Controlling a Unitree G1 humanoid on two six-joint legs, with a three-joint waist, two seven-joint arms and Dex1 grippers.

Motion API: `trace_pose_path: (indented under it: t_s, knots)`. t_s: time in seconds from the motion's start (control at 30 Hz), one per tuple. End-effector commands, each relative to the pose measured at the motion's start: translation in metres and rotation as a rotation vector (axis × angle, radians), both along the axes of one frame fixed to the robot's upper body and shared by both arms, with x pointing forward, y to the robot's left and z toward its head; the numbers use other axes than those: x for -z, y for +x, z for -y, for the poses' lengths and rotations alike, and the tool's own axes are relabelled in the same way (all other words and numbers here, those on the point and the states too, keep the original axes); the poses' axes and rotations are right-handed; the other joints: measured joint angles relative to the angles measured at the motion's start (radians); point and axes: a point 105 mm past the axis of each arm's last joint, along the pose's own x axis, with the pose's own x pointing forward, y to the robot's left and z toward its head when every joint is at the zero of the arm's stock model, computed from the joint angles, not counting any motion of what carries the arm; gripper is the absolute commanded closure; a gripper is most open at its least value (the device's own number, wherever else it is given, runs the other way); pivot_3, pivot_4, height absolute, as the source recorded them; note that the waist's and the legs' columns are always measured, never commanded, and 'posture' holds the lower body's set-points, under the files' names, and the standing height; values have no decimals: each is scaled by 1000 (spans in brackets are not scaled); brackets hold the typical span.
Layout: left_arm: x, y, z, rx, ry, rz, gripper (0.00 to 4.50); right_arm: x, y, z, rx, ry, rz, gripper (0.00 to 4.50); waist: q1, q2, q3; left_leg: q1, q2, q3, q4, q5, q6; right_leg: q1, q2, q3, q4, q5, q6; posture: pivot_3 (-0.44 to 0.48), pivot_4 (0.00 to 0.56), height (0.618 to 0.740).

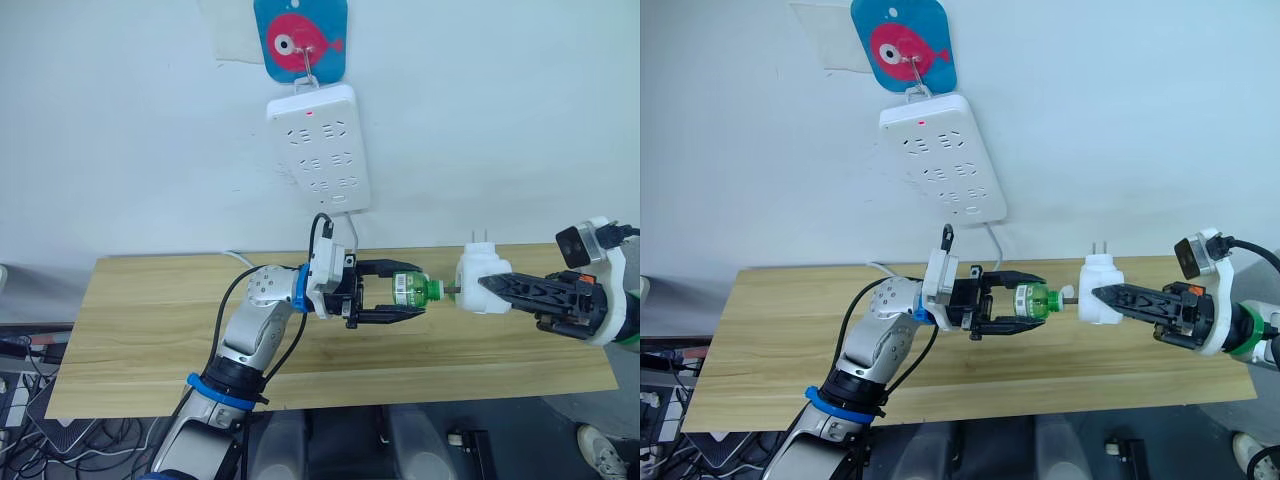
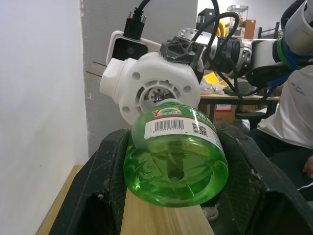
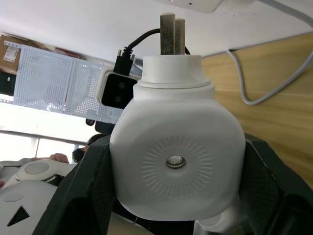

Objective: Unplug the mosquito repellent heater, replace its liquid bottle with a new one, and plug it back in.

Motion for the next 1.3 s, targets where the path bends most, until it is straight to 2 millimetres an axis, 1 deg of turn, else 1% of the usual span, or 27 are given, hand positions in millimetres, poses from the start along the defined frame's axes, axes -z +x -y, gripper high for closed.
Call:
trace_pose_path:
  t_s: [0.03,0.33,0.57,0.7,0.93,1.1,1.3]
  knots:
    - [-4,-2,2,7,-16,24,2213,-8,-7,-5,-45,26,29,1530,0,0,0,0,0,0,0,0,0,0,0,0,0,0,0,-91,329,740]
    - [-5,0,3,-1,-24,28,2213,-4,-11,-5,-46,15,14,1530,0,0,0,0,0,0,0,0,0,0,0,0,0,0,0,-89,330,740]
    - [-5,-9,4,40,-20,41,2213,-5,-4,-4,-15,18,26,1530,-1,0,0,0,0,0,0,0,0,0,0,0,0,0,0,-90,331,740]
    - [-3,-9,2,34,-14,34,2213,-6,-4,-3,-15,19,24,1530,0,0,0,0,0,0,0,0,0,0,0,0,0,0,0,-90,331,740]
    - [-4,-4,6,16,-14,36,2213,-5,-6,-10,-42,24,32,1530,0,0,0,0,0,0,0,0,0,0,0,0,0,0,0,-89,331,740]
    - [-4,-4,5,19,-12,38,2213,-4,-6,-13,-46,25,34,1530,0,0,0,0,0,0,0,0,0,0,0,0,0,0,0,-89,332,740]
    - [-6,-4,6,19,-17,38,2213,0,-12,-14,-61,3,18,1530,0,0,0,0,0,0,0,0,0,0,0,0,0,0,0,-86,331,740]
